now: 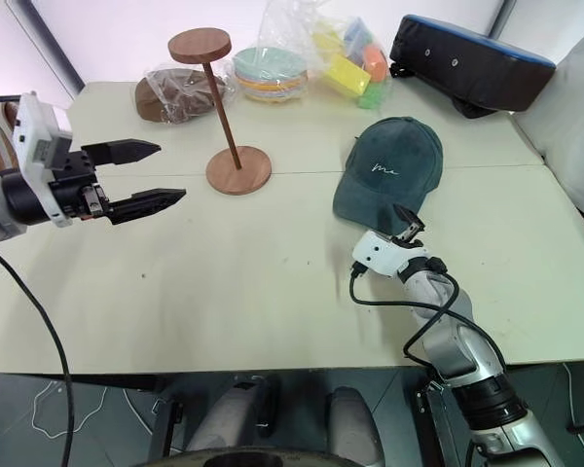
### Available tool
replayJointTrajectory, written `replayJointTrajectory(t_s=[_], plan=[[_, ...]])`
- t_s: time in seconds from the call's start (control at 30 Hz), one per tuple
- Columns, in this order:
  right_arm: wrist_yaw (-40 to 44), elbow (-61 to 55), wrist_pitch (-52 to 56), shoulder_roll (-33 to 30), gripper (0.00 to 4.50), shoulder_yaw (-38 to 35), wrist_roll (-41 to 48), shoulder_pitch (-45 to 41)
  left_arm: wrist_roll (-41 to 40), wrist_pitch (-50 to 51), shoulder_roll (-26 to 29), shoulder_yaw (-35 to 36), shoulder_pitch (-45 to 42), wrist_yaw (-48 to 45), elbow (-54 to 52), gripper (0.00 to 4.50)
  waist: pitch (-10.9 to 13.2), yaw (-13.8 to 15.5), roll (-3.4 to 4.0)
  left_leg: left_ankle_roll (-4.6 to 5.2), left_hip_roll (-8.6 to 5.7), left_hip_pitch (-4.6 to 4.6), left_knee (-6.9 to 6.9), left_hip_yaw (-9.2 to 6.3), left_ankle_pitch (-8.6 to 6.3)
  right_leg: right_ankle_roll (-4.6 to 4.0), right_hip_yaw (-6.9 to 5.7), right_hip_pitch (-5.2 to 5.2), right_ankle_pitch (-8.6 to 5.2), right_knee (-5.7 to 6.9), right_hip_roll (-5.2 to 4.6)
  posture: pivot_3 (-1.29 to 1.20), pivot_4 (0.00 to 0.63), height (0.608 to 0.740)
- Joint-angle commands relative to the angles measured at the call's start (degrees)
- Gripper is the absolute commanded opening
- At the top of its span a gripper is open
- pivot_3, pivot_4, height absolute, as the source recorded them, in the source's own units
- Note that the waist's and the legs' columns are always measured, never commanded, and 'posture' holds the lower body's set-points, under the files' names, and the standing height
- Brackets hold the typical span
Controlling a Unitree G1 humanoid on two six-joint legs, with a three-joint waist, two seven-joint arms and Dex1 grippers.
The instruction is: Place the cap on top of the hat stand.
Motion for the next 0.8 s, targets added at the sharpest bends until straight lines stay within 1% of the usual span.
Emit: replayJointTrajectory(t_s=[0.03, 0.43, 0.8], plan=[[-0.8, 2.5, 2.4, -0.7, 4.50, -1.7, -2.1, 0.9, -0.8, 0.1, 1.2, 2.2, 0.2, 0.6, -1.9, 4.48, 0.0, 0.0, -0.01, 0.00, -0.01, 0.00, 0.00, 0.00, 0.00, 0.01, 0.00, 0.01, 0.00, 0.00, 0.00, 0.00, 0.150, 0.740], [-3.1, 1.7, 8.4, -0.3, 4.50, -3.2, -5.3, 2.7, -0.4, -0.5, 1.0, 1.3, -0.6, 0.7, -1.0, 4.48, -0.1, 1.4, -0.10, 0.00, -0.05, 0.00, 0.03, -0.02, 0.00, 0.03, 0.00, 0.05, 0.02, -0.04, -0.03, 0.00, 0.150, 0.740], [-5.0, 2.0, 10.2, 0.8, 4.50, -3.0, -5.6, 2.3, 0.0, -0.9, 0.7, 0.4, -2.0, 0.2, -0.1, 4.48, -0.1, 1.2, -0.10, -0.01, -0.08, 0.00, 0.02, -0.05, 0.00, 0.05, 0.00, 0.07, 0.03, -0.08, -0.03, 0.00, 0.150, 0.740]])
